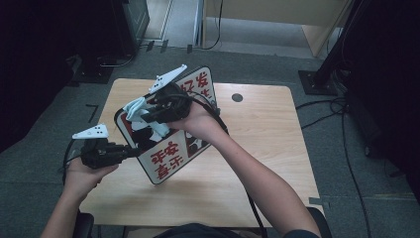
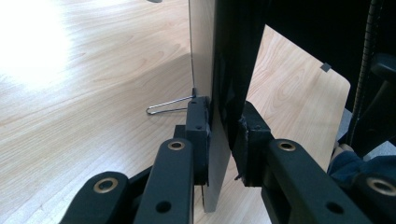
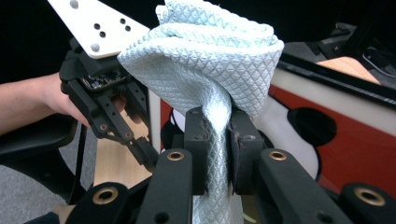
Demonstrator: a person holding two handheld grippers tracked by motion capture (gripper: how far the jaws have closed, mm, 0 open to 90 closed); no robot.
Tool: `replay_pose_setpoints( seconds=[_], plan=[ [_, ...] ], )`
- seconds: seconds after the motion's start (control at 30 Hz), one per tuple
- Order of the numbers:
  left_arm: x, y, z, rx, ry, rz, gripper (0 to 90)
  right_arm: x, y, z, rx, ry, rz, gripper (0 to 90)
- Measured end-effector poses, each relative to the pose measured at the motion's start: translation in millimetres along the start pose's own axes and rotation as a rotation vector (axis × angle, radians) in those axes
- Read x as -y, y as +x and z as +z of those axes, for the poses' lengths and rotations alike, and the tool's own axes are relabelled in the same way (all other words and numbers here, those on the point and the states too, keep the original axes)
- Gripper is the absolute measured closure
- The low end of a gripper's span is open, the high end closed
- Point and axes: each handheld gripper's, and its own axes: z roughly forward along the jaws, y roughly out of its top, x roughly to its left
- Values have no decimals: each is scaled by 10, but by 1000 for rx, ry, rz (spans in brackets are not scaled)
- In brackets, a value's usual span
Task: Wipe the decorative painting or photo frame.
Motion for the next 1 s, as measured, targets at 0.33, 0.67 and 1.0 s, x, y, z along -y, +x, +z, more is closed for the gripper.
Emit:
replay_pose_setpoints(
  seconds=[0.33,0.67,1.0],
  plan=[
    [4,-2,-3,3,-1,1,786,135,20,85,-16,19,3,803],
    [6,-10,-1,1,-1,1,786,393,-19,183,-57,11,0,803],
    [4,-15,2,-1,2,6,785,636,-70,263,-94,6,3,804]
  ],
)
